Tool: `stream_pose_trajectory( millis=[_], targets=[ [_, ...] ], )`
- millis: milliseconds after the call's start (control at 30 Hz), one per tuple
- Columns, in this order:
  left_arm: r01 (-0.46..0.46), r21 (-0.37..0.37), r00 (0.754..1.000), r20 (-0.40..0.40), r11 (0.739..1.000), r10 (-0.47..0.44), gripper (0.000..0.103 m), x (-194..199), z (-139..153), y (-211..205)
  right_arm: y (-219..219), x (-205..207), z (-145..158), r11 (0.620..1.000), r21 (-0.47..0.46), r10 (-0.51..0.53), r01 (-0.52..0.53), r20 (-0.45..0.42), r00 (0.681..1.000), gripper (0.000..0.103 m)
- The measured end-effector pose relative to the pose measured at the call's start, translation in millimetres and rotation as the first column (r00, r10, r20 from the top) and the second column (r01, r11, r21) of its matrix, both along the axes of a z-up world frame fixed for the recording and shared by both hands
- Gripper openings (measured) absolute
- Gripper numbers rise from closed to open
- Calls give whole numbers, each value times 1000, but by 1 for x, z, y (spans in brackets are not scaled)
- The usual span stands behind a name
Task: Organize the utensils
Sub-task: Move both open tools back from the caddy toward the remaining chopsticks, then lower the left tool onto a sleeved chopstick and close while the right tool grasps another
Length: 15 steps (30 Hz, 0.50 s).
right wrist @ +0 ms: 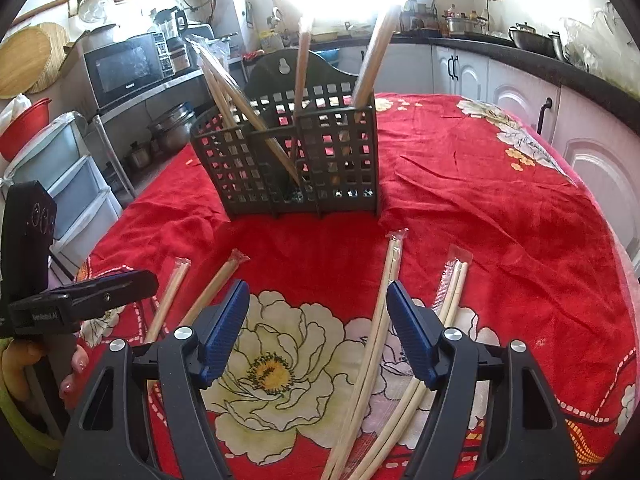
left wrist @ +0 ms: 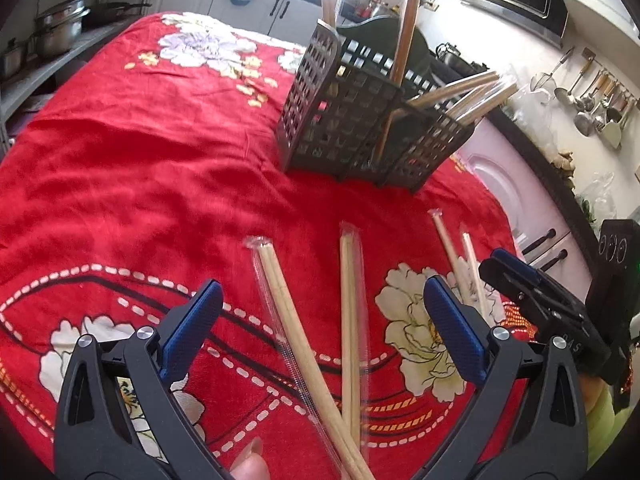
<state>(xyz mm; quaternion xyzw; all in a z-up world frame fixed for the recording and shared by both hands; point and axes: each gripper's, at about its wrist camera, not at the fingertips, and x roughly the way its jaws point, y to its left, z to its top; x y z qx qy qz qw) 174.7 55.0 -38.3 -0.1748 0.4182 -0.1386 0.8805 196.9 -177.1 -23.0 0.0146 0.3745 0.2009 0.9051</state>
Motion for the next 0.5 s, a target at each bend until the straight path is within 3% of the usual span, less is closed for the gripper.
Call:
stream_pose_trajectory(
  millis=[267, 500],
  targets=[
    [-5, -33, 999, -52, 999, 4, 92, 9, -16, 2, -4, 20, -14, 999, -24, -24, 22, -75, 997, 69],
    [-13, -22, 998, -56, 1000, 11, 77, 18, -18, 4, -4, 38, -21, 999, -34, -23, 18, -131, 991, 69]
  ],
)
